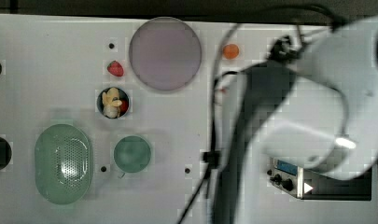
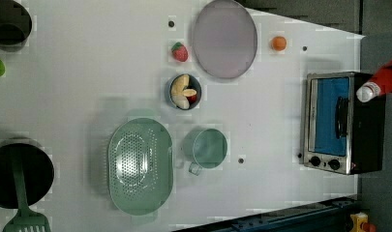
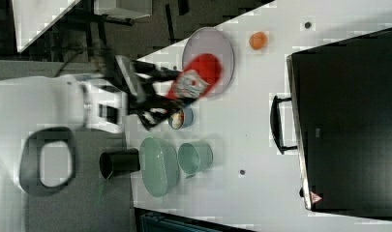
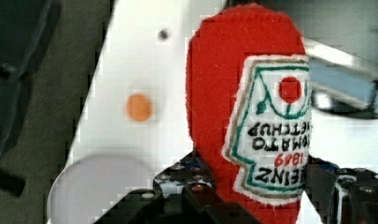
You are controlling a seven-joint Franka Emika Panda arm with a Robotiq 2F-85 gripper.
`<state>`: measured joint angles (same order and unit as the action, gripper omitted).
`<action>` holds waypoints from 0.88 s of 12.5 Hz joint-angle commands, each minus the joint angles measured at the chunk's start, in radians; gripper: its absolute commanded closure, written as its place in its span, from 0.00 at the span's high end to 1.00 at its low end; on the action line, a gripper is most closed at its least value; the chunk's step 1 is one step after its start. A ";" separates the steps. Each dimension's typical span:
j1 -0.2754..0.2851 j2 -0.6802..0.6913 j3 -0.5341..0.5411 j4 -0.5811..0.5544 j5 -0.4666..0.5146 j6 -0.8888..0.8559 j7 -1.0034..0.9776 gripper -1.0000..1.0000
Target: Pick Ketchup from oven and place it on table.
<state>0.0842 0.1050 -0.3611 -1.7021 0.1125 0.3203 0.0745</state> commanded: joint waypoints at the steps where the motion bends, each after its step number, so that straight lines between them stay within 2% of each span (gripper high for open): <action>1: 0.030 -0.016 0.092 -0.022 -0.022 -0.025 -0.019 0.60; 2: 0.043 -0.017 0.148 -0.024 -0.022 -0.025 -0.019 0.60; 3: 0.052 -0.014 0.217 -0.082 -0.027 -0.021 -0.019 0.60; 5: 0.050 -0.015 0.219 -0.203 -0.033 0.028 -0.019 0.60; 8: 0.048 -0.014 0.210 -0.364 -0.070 0.203 -0.019 0.60; 11: 0.047 -0.004 0.196 -0.484 -0.070 0.343 -0.019 0.60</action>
<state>0.1576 0.1084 -0.1455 -2.2090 0.0611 0.6548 0.0747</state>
